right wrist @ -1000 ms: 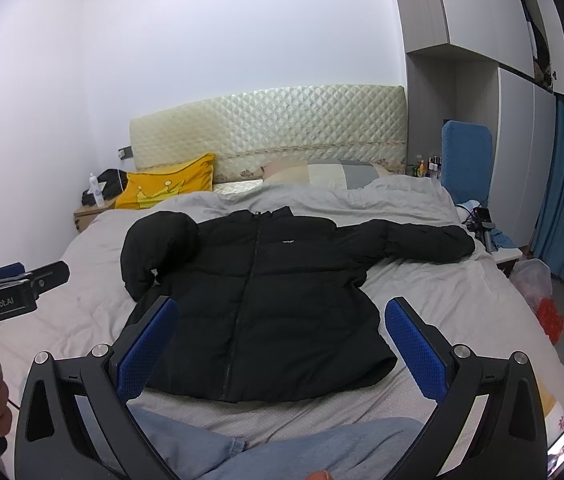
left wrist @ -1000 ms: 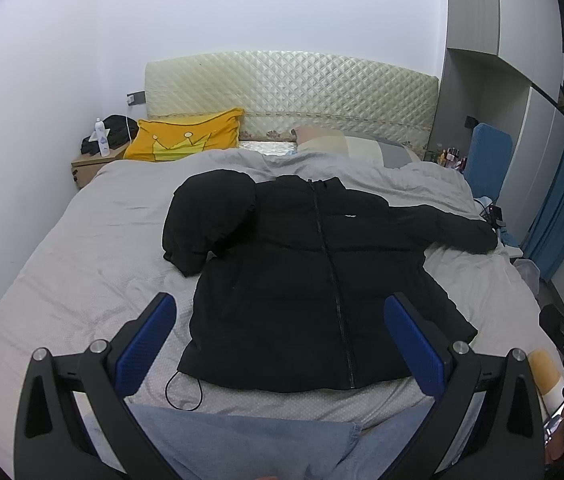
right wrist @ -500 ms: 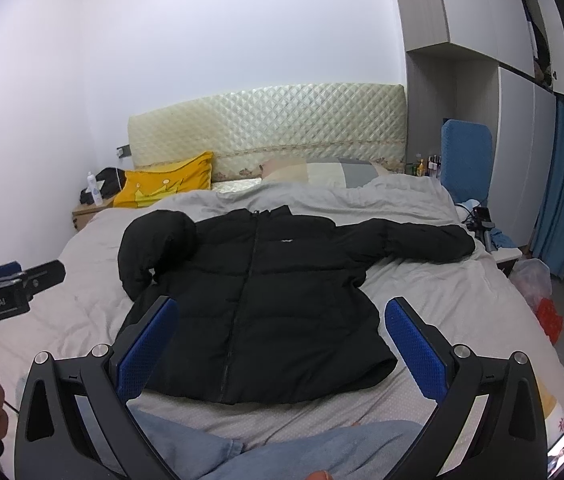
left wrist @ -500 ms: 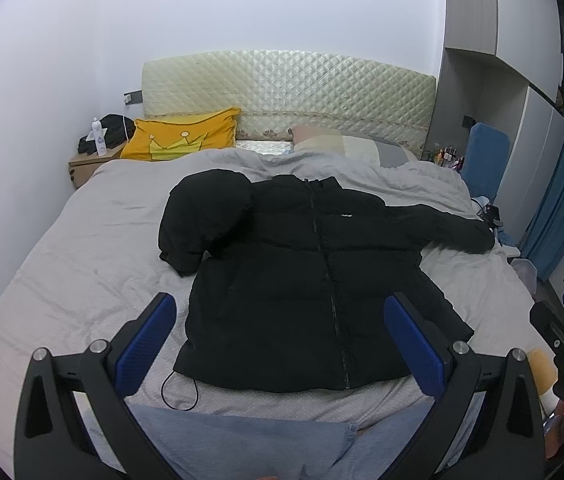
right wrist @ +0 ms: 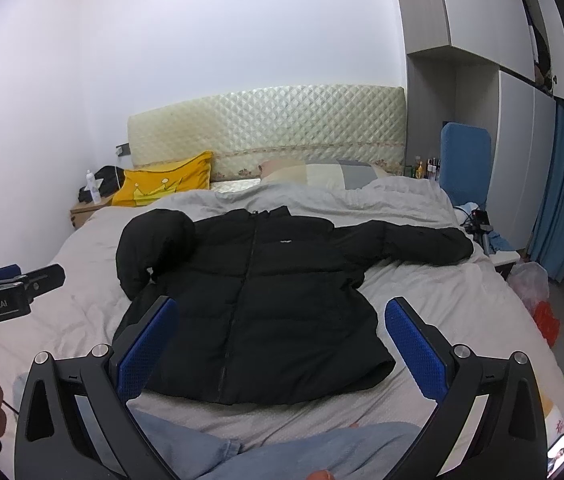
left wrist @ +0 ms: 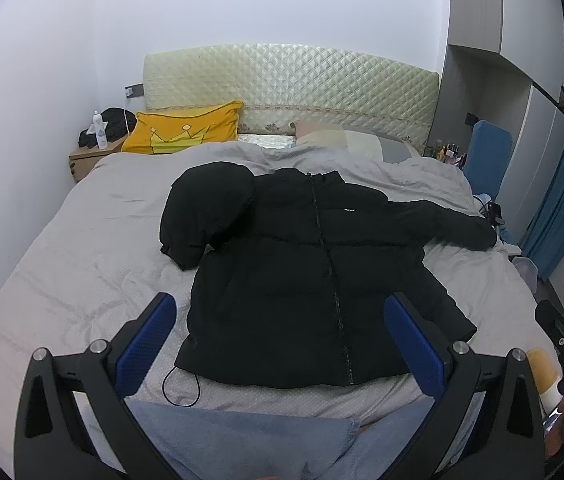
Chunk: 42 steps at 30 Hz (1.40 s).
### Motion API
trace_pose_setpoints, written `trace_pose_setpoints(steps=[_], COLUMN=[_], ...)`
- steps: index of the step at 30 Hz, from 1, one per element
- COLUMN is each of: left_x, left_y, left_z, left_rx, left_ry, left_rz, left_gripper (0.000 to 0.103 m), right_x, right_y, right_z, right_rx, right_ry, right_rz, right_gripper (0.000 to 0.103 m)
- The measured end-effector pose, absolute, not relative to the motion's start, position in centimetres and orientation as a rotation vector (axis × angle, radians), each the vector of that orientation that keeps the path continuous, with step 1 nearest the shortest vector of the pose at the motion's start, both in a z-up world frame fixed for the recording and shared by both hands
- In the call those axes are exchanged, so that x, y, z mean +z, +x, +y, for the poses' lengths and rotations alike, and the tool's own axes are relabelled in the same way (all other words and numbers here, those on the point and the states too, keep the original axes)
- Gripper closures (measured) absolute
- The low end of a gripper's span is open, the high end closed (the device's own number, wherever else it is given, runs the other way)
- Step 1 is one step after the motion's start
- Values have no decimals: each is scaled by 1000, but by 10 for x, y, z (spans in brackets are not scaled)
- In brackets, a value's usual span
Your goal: Fold large clothes
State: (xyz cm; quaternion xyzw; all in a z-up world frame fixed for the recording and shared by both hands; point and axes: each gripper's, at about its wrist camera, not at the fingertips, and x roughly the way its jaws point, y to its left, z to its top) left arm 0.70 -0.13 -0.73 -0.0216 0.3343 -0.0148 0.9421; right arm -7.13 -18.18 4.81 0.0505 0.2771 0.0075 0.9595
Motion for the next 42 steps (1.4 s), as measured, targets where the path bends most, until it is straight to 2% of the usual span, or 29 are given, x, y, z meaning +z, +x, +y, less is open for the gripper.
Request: trace_pose_setpoints(steps=[32,42], left_x=[-16,-24], left_y=[15,40], left_z=[3,1], left_rx=[-43,-60], left_ry=[-45,-29], left_rz=[706,701], left_gripper=[0,0], right_x=[34,27], right_y=[-56,-39], right_z=[-183,-205], right_rx=[14,-8], right_ry=[113,140], right_rz=[594,570], right_gripper=[0,0])
